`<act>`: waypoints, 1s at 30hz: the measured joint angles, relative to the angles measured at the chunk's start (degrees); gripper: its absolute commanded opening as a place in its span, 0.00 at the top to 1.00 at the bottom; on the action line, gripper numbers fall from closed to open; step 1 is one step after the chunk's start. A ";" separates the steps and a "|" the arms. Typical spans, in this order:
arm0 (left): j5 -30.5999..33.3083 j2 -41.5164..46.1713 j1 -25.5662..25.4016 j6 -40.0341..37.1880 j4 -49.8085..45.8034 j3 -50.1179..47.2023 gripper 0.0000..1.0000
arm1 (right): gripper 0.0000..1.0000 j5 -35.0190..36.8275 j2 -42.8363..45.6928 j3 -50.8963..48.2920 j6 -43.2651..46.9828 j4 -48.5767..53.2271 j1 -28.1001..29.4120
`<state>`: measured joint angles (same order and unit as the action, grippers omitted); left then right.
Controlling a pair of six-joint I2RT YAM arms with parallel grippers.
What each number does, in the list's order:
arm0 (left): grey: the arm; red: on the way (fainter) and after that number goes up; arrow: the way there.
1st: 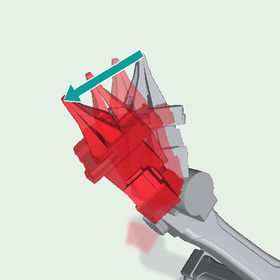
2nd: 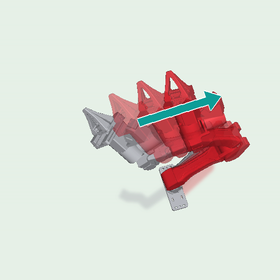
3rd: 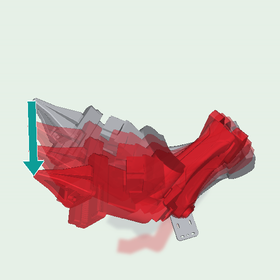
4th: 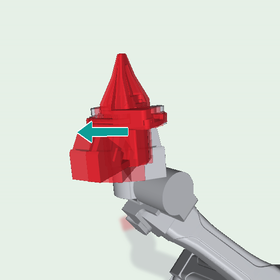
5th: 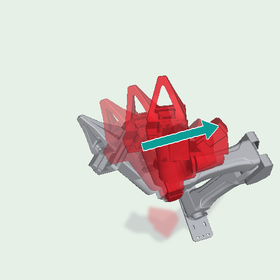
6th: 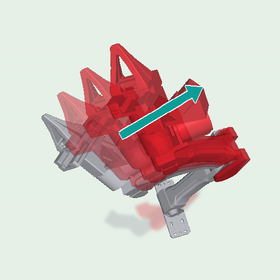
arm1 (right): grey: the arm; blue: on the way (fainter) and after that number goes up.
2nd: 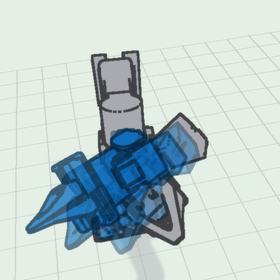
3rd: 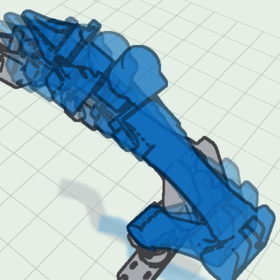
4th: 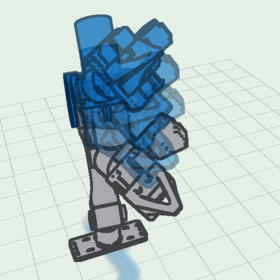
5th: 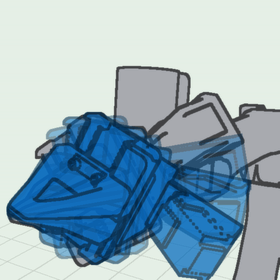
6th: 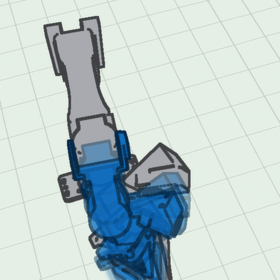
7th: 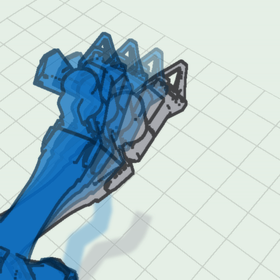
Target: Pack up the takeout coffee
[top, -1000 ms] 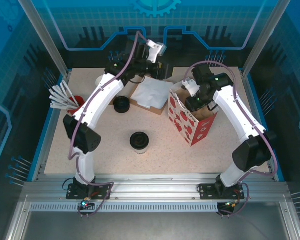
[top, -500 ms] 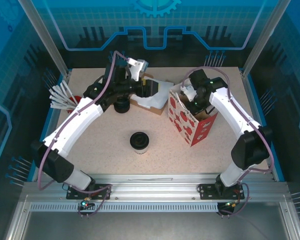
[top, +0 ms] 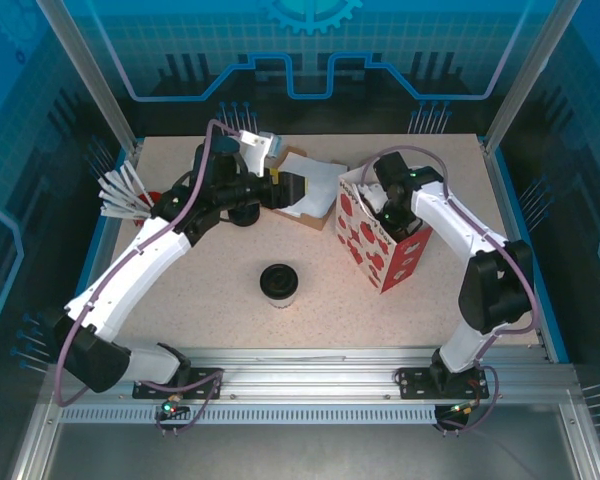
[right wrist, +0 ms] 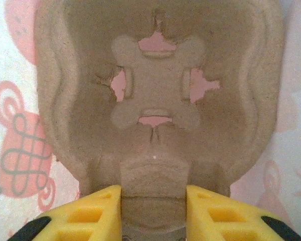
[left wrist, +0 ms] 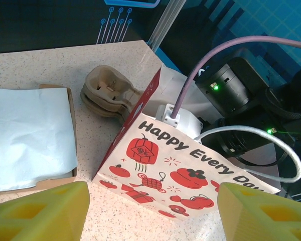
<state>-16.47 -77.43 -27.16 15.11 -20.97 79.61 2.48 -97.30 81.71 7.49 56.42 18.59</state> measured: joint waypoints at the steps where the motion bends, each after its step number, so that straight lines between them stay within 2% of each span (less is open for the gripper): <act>1: 0.02 0.13 0.00 0.00 0.00 -0.20 0.30 | 0.65 -0.11 -0.11 -0.52 0.02 -0.57 0.00; 20: 0.22 1.20 0.00 0.02 0.37 -2.80 0.31 | 0.57 0.11 -2.67 -10.16 -0.79 -10.95 0.00; 30: 0.79 2.29 0.00 0.00 0.33 -4.63 0.30 | 0.38 0.68 -2.91 -10.80 -1.29 -12.07 0.02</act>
<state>-15.68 -75.13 -27.16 15.11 -20.64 74.98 3.16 -100.20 70.91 6.20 44.36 18.61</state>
